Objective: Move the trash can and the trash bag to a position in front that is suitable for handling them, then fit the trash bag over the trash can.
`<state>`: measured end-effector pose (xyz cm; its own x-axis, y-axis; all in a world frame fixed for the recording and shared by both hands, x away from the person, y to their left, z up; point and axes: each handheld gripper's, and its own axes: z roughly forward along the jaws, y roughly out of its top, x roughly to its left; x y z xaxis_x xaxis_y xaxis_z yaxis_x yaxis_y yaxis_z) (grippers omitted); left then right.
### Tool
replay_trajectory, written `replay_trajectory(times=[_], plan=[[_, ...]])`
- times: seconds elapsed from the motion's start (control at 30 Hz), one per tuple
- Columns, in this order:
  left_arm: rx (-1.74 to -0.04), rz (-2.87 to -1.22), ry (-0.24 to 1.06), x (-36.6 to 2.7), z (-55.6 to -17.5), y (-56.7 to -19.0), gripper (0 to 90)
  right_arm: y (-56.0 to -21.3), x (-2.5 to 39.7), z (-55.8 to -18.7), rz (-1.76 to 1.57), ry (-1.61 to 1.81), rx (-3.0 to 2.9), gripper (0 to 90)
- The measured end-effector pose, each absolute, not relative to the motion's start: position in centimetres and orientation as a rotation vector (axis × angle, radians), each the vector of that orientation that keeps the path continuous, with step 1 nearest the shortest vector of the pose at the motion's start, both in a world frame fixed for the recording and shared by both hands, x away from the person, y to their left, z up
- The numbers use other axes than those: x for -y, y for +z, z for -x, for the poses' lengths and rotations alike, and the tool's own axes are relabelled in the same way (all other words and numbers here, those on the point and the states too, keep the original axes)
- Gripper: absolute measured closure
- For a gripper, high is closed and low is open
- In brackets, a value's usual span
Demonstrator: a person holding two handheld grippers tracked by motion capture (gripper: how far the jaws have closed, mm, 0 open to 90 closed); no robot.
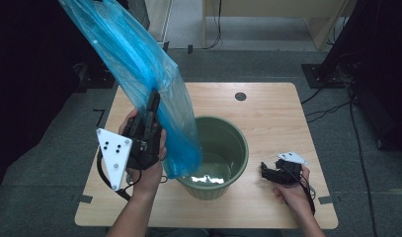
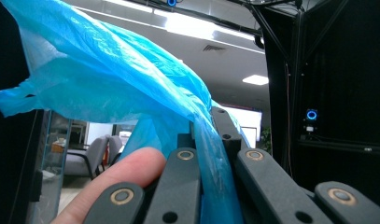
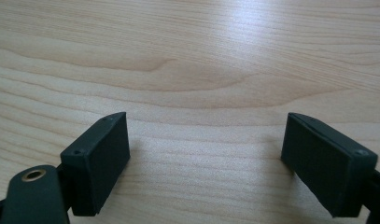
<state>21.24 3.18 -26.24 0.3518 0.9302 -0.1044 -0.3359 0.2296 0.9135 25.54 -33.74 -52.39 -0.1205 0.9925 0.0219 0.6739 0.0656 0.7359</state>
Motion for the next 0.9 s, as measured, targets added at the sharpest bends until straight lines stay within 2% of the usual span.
replay_trajectory(times=[0.47, 0.8, 0.9], plan=[[-0.793, -1.044, 0.931, 0.0, -23.4, -30.8, 89.6, -52.4, 33.7, -25.6, -1.651, 0.835, -1.853, 14.9], [-0.735, -1.100, 0.894, 0.3, -23.0, -31.0, 88.5, -52.2, 33.0, -25.1, -1.571, 0.794, -1.817, 18.5], [-0.708, -1.110, 0.882, 0.2, -22.7, -31.1, 84.1, -50.9, 32.6, -24.9, -1.570, 0.873, -1.759, 20.9]])
